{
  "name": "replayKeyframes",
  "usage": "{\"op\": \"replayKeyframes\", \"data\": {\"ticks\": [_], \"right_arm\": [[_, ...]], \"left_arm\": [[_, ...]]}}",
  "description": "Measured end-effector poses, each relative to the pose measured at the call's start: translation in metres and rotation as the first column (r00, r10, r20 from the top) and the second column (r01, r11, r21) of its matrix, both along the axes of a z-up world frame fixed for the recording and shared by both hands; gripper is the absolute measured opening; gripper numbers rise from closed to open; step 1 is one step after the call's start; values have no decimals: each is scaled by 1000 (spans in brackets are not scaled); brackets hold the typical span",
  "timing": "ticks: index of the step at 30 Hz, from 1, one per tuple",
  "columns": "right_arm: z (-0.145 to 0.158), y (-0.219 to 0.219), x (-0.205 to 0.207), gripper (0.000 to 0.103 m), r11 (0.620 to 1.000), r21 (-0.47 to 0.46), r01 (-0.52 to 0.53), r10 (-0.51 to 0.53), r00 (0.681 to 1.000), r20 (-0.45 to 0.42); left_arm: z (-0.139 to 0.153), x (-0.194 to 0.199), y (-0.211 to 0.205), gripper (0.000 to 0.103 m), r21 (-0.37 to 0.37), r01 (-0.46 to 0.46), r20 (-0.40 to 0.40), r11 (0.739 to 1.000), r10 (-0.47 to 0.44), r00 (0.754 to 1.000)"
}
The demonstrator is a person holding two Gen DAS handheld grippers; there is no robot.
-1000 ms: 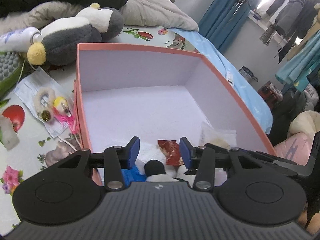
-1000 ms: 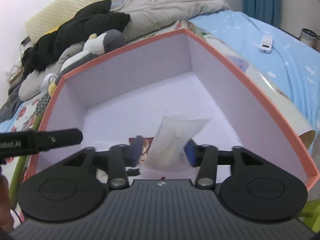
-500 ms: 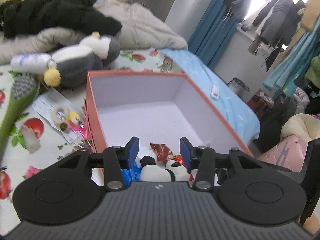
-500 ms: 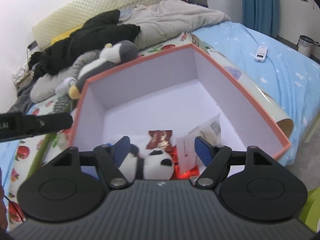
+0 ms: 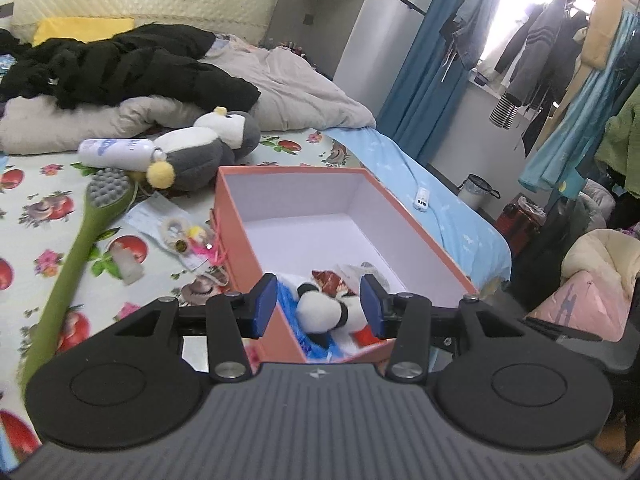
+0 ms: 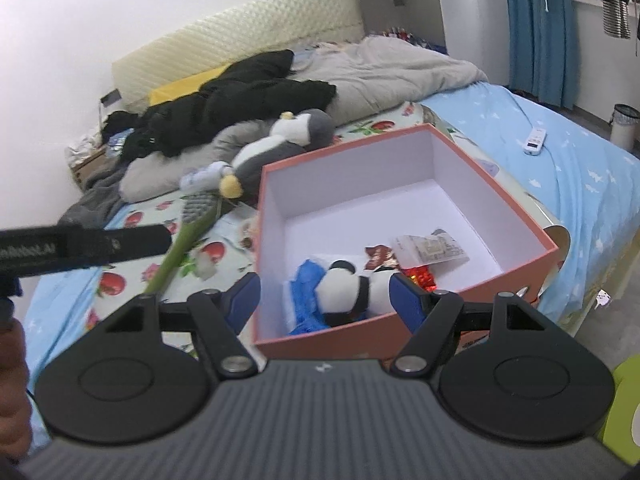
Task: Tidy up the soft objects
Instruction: 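Move both open tools back toward the green brush and remaining items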
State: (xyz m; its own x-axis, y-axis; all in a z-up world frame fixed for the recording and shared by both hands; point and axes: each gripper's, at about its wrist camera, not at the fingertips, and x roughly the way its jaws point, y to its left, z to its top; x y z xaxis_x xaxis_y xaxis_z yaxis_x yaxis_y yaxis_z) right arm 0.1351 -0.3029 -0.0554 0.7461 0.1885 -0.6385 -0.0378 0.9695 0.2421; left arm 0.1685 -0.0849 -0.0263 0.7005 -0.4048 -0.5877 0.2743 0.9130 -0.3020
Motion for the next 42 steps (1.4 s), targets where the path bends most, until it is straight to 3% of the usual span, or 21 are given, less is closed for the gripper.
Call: {"op": "replayKeyframes", "data": {"ticks": [12,16,34,42], "right_arm": [[19,23,-64,73,997,5,-71,71,997,32],[19,30,-77,73,996,5,-92,91,995,31],[12,102,-98,73,955,-11,-298,298,955,3],[-1,135,-82,73,944,-32,-330,329,944,-15]], "left_arm": [[4,-82,24,53,20,-64,3,998,64,998],[2,-101,31,65,40,-98,-2,994,98,995],[-18,-145,107,68,60,-271,-54,961,274,960],[-38,-125,138,68,50,-304,-100,951,308,946]]}}
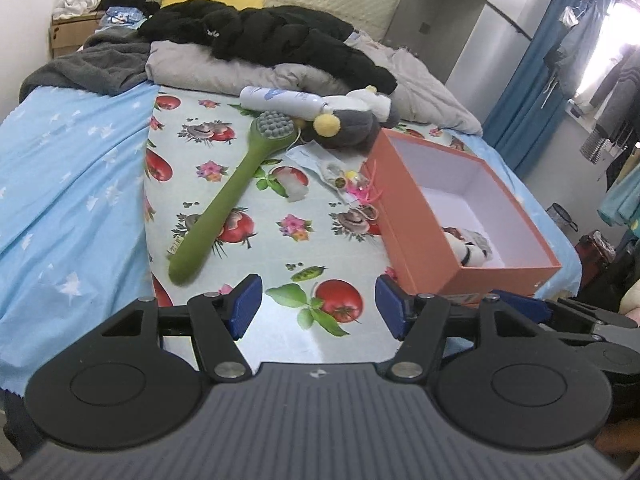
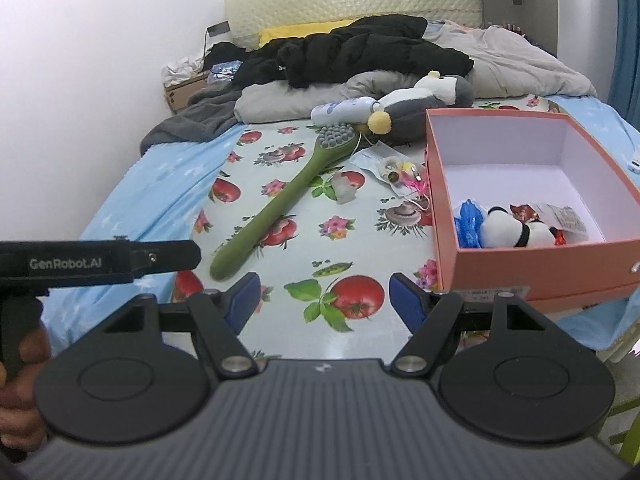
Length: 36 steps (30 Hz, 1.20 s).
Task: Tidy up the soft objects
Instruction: 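Move both open tools back toward the green brush and remaining items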
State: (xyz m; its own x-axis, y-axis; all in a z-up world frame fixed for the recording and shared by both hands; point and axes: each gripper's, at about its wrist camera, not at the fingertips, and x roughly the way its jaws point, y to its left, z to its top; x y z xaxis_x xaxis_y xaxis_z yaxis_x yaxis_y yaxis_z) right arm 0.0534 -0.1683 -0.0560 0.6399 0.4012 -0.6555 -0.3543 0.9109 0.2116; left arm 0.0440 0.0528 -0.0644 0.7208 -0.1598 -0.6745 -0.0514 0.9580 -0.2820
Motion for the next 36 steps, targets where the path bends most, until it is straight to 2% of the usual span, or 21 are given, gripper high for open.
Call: {"op": "replayKeyframes", "data": {"ticks": [9,16,23,28,30,36], "right_arm": [[-18,21,47,73,1000,-31,5,-5,1000,3],[-37,37,92,72,999,-52,4,-3,1000,15],[-58,56,139,58,996,-89,14,-10,999,38],[-84,64,177,37,990,-128,52,-47,998,40],[-95,66,191,34,987,-142,69,-64,997,42],[-124,73,232,31,976,-164,142,-131,989,73]], "left_arm": [[-24,67,22,68,-2,-2,-37,1000,2,999],[-48,134,33,68,-37,-22,-70,999,19,997],[-81,199,41,68,-86,-29,-124,996,18,992],[-105,244,47,68,-128,-34,-165,991,12,986],[-112,262,47,67,-137,-32,-172,990,8,985],[-133,312,48,67,-179,-29,-190,984,-6,982]]}}
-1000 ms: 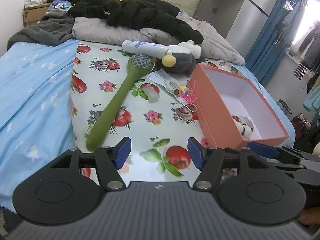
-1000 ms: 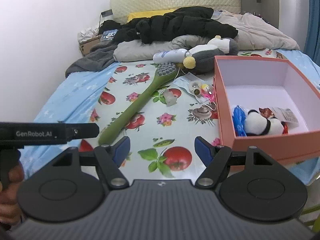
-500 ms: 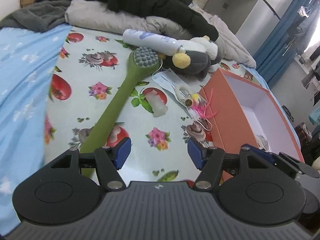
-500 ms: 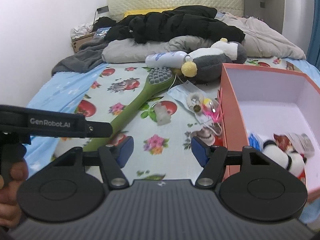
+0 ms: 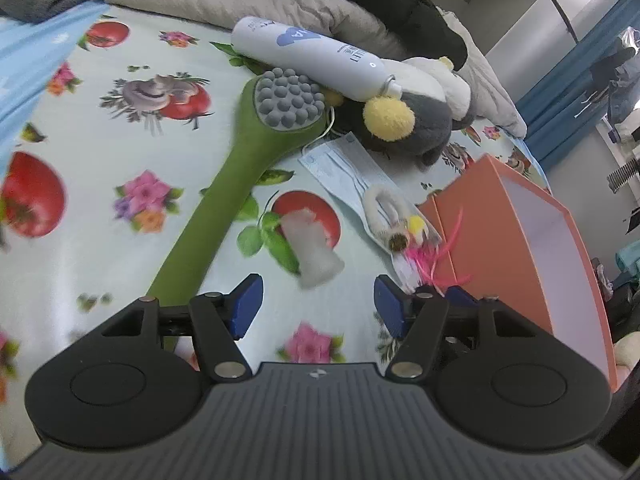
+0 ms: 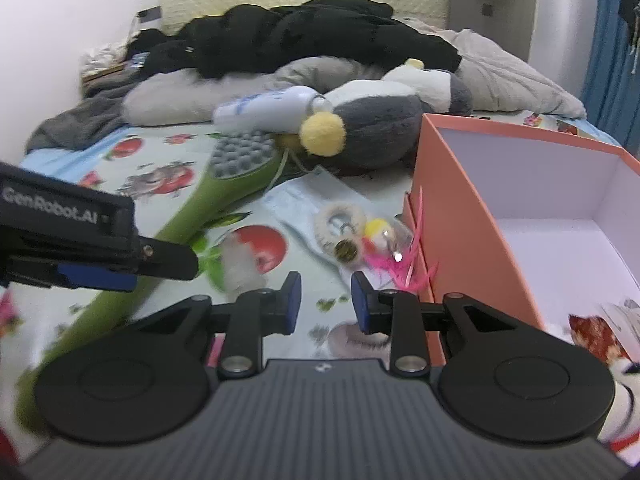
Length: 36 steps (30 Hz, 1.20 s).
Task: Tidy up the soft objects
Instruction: 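Move both open tools back toward the green brush and remaining items, then grasp the white hair tie with the right tool while the left tool reaches toward the clear plastic piece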
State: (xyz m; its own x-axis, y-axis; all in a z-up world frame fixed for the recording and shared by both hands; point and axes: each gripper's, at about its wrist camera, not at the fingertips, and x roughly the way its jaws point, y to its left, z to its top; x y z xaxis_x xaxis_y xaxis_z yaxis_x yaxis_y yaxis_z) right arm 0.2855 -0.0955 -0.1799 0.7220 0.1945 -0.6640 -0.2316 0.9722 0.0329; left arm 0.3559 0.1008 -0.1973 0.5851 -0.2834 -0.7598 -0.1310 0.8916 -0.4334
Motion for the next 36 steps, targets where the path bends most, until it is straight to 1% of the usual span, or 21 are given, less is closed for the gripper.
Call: {"op": "replayKeyframes", "data": {"ticks": [4,6,9,13,16,18,20,22,24,25,26,30,32,36], "right_arm": [[-18,5,25,31,999,-20,44,-44,999,14],[-25,6,35,31,998,-11,64,-63,998,11],[-34,7,46,31,997,-18,69,-69,997,24],[-46,8,57,31,996,-36,87,-86,996,32],[-51,10,62,31,996,-45,73,-71,996,47],[-55,11,65,31,997,-42,62,-61,997,37],[-60,12,68,31,997,-46,68,-67,997,31],[-64,13,73,31,996,-48,73,-72,997,23],[-66,12,76,31,996,-43,78,-77,997,25],[-66,12,77,22,996,-37,78,-78,997,26],[-67,11,78,20,997,-30,78,-77,997,28],[-64,9,75,20,997,-11,71,-70,997,44],[-61,8,71,20,998,-14,68,-67,996,53],[-55,6,62,20,998,-7,66,-66,996,58]], "left_arm": [[-14,24,2,67,-40,-13,-26,999,12,1000],[-21,34,2,67,-52,-19,-47,998,17,999],[-31,46,3,67,-81,-31,-78,996,25,997],[-41,56,0,67,-76,-31,-107,997,23,994],[-46,61,-2,66,-70,-29,-124,997,20,992],[-50,63,-2,59,-69,-29,-138,997,19,990],[-52,63,-2,57,-77,-37,-141,996,26,990],[-53,65,-3,50,-84,-39,-146,996,27,989],[-54,65,-5,38,-84,-41,-148,996,28,989],[-55,65,-6,34,-89,-36,-148,995,23,989],[-55,65,-8,32,-91,-36,-149,995,22,989],[-48,60,-13,25,-58,-33,-119,998,26,993],[-43,55,-13,22,-45,-34,-109,998,29,994],[-31,40,-12,18,-43,-41,-89,998,37,995]]}}
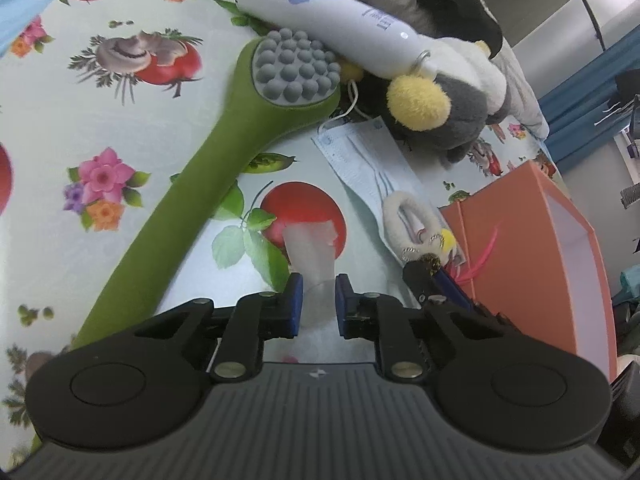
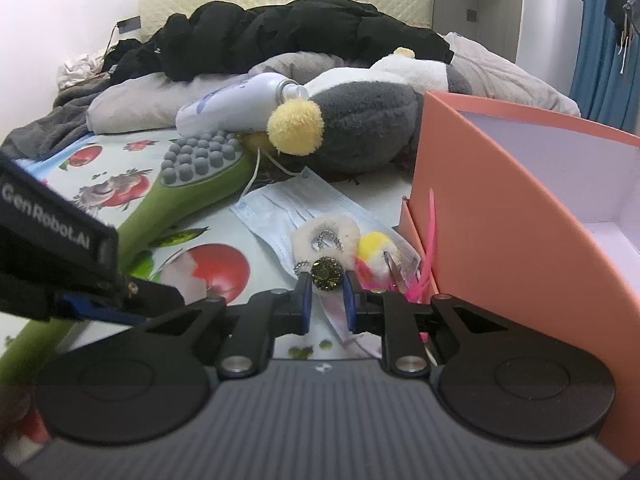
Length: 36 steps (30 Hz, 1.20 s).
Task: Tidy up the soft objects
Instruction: 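Grasp the white hair tie with the right tool while the left tool reaches toward the clear plastic piece, then grasp the clear plastic piece with the left tool while the right tool lifts the hair tie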
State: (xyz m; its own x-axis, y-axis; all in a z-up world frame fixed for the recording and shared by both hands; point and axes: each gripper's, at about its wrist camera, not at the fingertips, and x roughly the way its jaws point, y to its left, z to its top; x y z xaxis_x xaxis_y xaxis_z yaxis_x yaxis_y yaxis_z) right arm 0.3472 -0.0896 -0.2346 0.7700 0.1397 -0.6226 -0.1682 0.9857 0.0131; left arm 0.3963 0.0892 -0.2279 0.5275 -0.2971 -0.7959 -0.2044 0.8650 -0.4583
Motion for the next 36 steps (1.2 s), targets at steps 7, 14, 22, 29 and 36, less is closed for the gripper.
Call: {"op": "replayKeyframes", "data": {"ticks": [7,14,22,29,36], "right_arm": [[16,3,-38,20,999,-21,-35,36,999,8],[36,-2,-86,20,996,-48,-69,69,998,8],[47,-15,-141,20,994,-7,-113,112,991,-75],[43,-23,-178,21,992,33,-126,130,971,-202],[42,-22,-188,56,996,10,-91,90,960,-266]], "left_arm": [[21,-39,0,15,1,2,44,1000,-2,999],[32,-88,0,15,-6,8,57,1000,-8,998],[27,-139,0,15,-1,46,17,999,-46,999],[21,-164,2,17,34,110,-34,993,-109,993],[20,-171,4,36,51,166,-65,985,-163,984]]}}
